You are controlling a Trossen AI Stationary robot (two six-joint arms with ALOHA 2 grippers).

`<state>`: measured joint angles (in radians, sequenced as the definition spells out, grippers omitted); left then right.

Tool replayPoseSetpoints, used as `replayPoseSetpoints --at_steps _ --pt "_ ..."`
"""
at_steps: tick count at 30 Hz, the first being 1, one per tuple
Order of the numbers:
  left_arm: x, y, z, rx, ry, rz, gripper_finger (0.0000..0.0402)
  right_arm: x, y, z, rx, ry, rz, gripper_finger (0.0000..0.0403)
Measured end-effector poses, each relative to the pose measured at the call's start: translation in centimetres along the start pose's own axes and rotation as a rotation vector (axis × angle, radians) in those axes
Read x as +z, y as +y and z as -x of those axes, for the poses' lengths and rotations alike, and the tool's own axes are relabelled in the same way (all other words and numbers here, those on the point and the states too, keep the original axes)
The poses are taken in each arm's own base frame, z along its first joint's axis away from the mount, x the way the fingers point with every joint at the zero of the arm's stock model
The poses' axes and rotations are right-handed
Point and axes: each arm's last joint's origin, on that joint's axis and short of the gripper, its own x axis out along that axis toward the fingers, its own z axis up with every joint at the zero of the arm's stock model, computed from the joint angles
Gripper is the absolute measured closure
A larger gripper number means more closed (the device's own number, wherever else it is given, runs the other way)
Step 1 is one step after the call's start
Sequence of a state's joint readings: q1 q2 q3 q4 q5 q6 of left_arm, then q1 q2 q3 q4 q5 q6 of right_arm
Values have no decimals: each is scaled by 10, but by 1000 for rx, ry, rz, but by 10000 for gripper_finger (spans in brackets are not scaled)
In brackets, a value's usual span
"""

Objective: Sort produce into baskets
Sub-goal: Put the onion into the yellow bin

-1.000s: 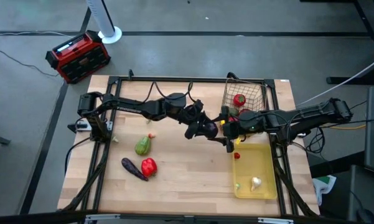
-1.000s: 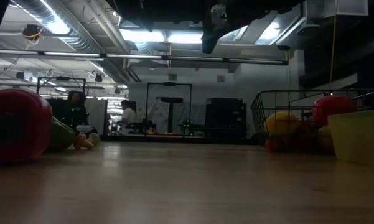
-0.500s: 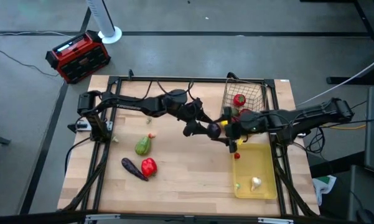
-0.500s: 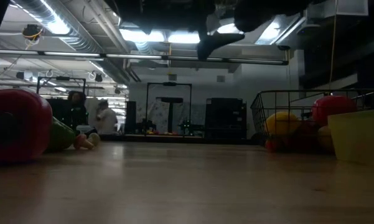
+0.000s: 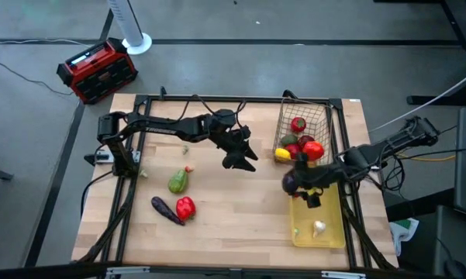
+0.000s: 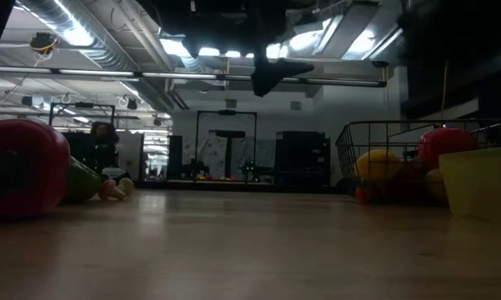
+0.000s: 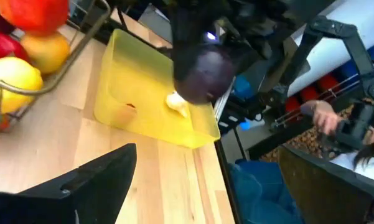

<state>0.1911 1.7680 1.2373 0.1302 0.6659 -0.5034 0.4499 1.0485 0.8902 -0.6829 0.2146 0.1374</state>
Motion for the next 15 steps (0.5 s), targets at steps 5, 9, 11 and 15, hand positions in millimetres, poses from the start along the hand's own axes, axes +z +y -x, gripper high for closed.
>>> replayPoseSetpoints --at_steps 5,9,11,15 --pt "-3 -2 -2 -2 16 -7 15 -20 14 4 48 190 -127 111" --pt "-6 -1 -1 15 46 38 15 -29 22 8 103 288 -210 111" --pt "-10 -1 2 41 90 76 15 -31 25 8 100 323 -240 111" --pt "-17 -8 18 136 177 97 15 -36 32 7 95 364 -256 111"
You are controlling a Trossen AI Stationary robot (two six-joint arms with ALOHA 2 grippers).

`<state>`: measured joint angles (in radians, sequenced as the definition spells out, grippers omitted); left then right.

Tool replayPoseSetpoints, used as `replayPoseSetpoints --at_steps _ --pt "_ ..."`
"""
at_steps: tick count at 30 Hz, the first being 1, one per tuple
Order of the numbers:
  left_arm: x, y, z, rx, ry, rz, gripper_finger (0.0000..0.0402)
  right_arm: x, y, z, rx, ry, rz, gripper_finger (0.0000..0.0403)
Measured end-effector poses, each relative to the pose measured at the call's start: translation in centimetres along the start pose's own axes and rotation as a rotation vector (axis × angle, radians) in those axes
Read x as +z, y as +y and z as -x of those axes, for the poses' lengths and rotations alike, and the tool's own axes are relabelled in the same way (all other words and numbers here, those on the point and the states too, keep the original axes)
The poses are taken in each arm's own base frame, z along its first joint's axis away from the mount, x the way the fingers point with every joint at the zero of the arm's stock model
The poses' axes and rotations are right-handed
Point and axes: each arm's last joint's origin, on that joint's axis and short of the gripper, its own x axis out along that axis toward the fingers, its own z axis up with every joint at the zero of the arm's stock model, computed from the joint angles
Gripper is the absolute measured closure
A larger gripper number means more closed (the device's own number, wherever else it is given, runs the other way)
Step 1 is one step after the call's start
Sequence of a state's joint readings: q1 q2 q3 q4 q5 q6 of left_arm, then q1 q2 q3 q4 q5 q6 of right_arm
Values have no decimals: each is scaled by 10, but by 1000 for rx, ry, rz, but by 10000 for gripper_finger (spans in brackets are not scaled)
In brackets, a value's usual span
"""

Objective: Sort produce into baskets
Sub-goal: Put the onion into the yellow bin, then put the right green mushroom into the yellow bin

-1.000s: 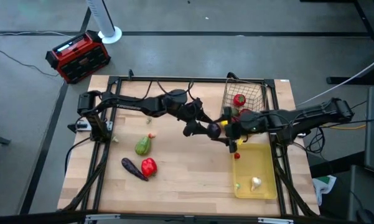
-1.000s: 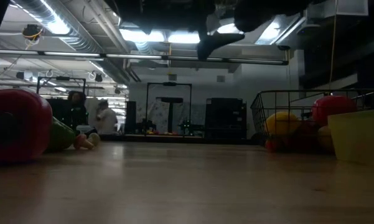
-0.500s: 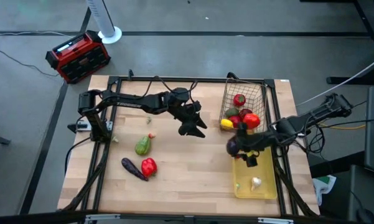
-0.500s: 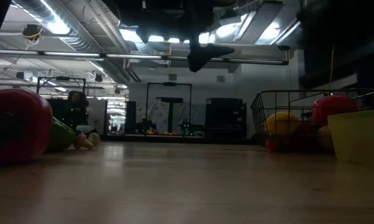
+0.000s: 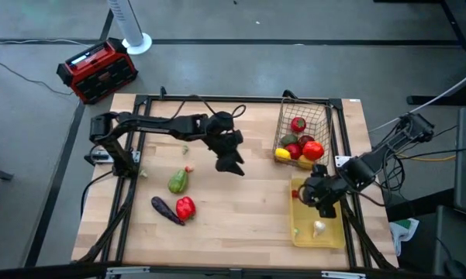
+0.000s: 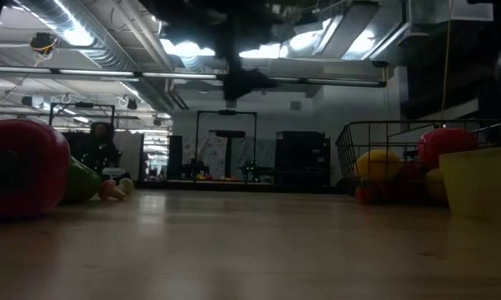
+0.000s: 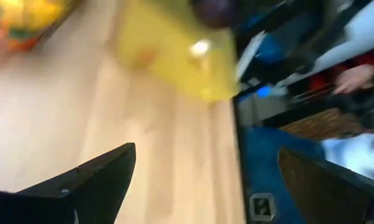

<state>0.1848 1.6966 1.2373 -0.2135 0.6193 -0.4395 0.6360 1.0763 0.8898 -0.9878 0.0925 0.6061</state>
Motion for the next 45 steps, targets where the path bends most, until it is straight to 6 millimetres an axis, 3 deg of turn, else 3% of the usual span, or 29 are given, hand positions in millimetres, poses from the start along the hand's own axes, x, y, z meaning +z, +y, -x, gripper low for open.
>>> replayPoseSetpoints --at_steps 9,17,26,38,45 --pt "-41 -9 34 438 254 108 15 -1 14 -21 -42 86 3 111" --pt "-80 -7 42 777 483 212 15 2 17 -37 -86 141 9 111" --pt "-102 18 43 1018 430 343 15 2 18 -41 -97 155 14 104" --pt "-124 58 43 1122 296 467 15 2 18 -41 -96 155 15 7" --pt "-133 76 52 1229 238 518 16 2 18 -41 -96 155 15 12"
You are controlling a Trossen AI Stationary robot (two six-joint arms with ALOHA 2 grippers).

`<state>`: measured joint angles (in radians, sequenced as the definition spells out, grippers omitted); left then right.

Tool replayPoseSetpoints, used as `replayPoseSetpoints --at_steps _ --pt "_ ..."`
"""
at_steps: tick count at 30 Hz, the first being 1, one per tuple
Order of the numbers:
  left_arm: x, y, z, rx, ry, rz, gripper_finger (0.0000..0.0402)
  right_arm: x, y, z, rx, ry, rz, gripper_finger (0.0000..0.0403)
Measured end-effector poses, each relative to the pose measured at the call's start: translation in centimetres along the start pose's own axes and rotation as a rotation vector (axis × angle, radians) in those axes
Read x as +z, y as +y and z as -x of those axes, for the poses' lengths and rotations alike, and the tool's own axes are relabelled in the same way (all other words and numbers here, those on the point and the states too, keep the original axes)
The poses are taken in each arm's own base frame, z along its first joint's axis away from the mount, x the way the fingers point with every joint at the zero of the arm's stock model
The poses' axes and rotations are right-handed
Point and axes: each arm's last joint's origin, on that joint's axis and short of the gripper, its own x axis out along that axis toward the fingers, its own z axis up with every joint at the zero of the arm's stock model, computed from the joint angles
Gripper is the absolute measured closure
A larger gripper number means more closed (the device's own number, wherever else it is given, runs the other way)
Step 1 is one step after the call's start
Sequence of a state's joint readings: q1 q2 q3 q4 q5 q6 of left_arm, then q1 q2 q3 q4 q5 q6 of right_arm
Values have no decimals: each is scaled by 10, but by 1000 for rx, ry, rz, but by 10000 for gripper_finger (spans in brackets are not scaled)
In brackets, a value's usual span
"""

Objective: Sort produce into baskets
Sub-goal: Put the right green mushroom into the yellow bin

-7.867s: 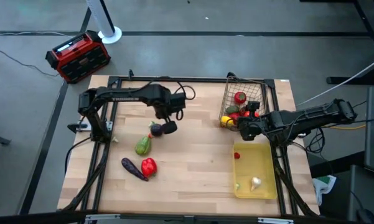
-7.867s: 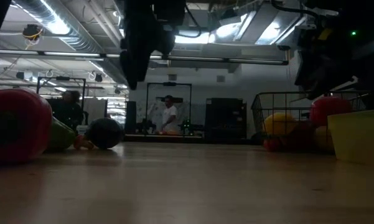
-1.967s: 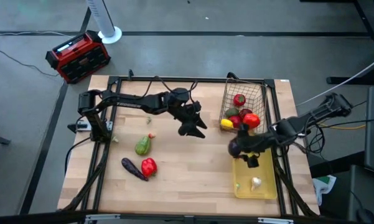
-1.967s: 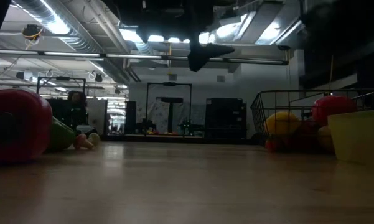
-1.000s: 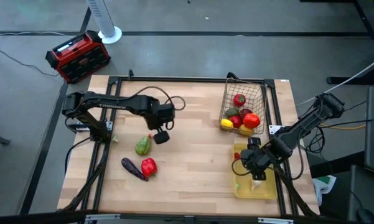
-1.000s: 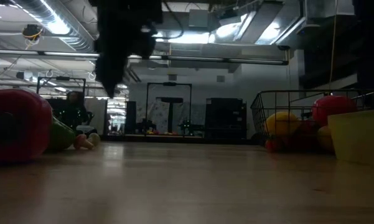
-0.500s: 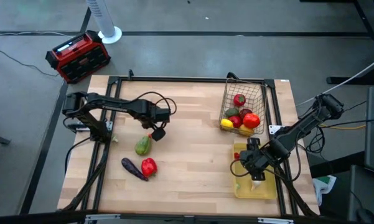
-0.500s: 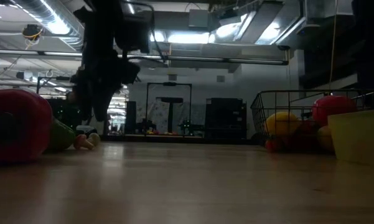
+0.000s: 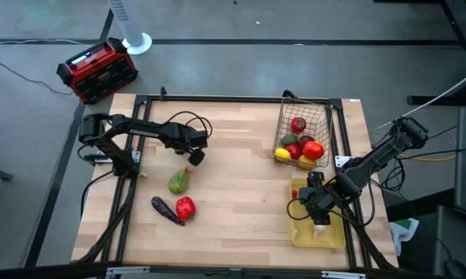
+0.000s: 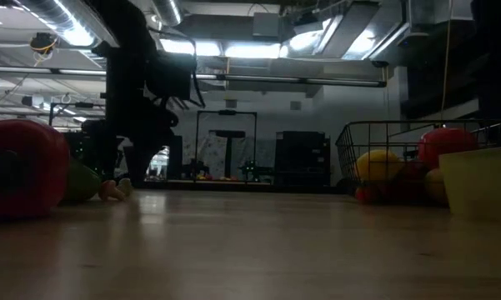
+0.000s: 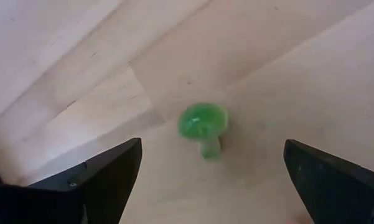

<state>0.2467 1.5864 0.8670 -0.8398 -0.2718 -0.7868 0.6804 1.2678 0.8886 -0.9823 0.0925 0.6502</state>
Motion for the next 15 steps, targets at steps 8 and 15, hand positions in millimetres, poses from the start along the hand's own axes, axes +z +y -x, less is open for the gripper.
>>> replayPoseSetpoints --at_steps 8,15 --pt "6 6 -13 -40 -46 65 70 0 0 0 0 0 0 13" --pt "5 11 -20 -36 -23 80 133 0 0 0 0 0 0 13"
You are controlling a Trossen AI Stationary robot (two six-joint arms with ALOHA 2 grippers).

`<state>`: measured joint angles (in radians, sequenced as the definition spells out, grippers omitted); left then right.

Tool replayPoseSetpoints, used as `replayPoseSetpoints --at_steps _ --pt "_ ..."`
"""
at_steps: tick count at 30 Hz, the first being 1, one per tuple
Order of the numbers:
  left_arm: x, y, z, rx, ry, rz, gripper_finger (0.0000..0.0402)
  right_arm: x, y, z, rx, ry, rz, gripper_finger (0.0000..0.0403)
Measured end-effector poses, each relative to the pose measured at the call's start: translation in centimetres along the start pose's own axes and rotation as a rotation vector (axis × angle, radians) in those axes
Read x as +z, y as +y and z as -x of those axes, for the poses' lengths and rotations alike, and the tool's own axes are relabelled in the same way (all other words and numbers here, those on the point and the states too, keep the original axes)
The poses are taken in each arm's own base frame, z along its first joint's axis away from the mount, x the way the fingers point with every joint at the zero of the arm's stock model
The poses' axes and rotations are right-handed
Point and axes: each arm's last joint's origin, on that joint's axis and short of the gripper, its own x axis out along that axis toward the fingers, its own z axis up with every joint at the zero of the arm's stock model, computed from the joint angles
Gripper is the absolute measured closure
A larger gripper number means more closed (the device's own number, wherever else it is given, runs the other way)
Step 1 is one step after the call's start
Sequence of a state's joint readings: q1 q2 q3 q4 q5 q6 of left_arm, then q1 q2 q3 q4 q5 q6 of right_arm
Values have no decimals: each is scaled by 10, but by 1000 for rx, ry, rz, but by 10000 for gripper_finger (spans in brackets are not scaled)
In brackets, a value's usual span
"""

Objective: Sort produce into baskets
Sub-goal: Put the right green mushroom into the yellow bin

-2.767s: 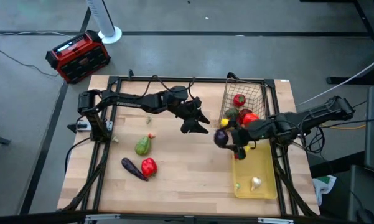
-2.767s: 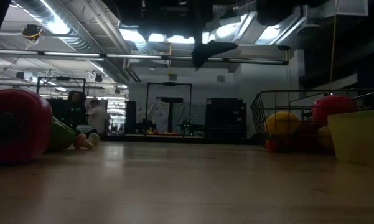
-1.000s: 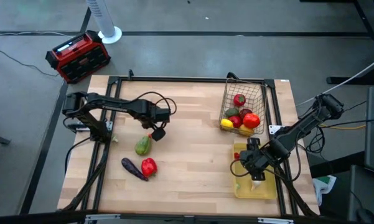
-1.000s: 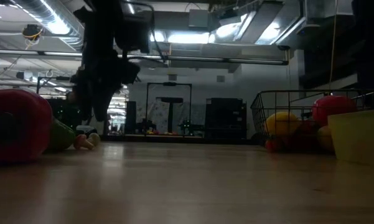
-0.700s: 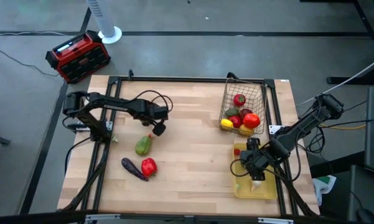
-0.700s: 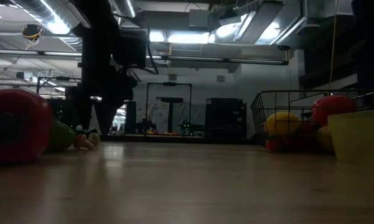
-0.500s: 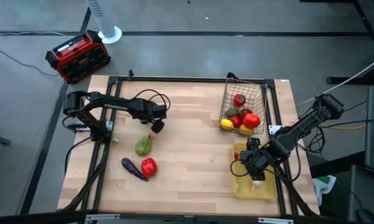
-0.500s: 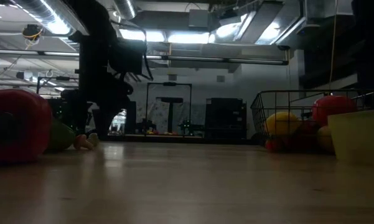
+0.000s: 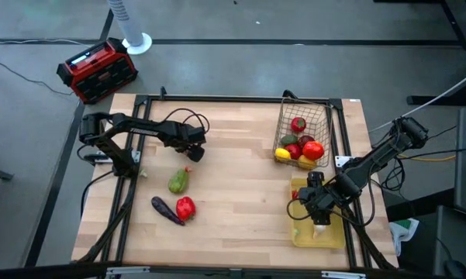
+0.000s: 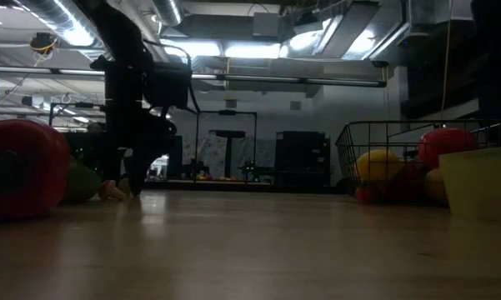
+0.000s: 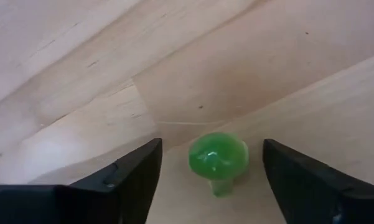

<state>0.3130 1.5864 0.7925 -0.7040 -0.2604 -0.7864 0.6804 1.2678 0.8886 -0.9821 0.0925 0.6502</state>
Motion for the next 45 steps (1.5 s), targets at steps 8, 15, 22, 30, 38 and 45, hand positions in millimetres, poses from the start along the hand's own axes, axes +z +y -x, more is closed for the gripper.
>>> replayPoseSetpoints --at_steps 8,15,22,30,38,45 --pt "1 -1 0 -13 -7 -4 195 0 0 0 0 0 0 13" --pt "0 -2 0 -34 15 -4 255 1 1 0 10 -14 -1 13" --pt "1 -3 0 -66 20 -13 296 5 4 0 41 -53 -6 13" --pt "12 -22 4 -374 6 -40 285 6 5 0 49 -65 -7 13" --pt "22 -51 21 -717 -104 -44 284 16 11 2 100 -180 -21 13" --pt "17 -79 44 -937 -247 -61 283 31 10 7 -94 -466 -49 13"
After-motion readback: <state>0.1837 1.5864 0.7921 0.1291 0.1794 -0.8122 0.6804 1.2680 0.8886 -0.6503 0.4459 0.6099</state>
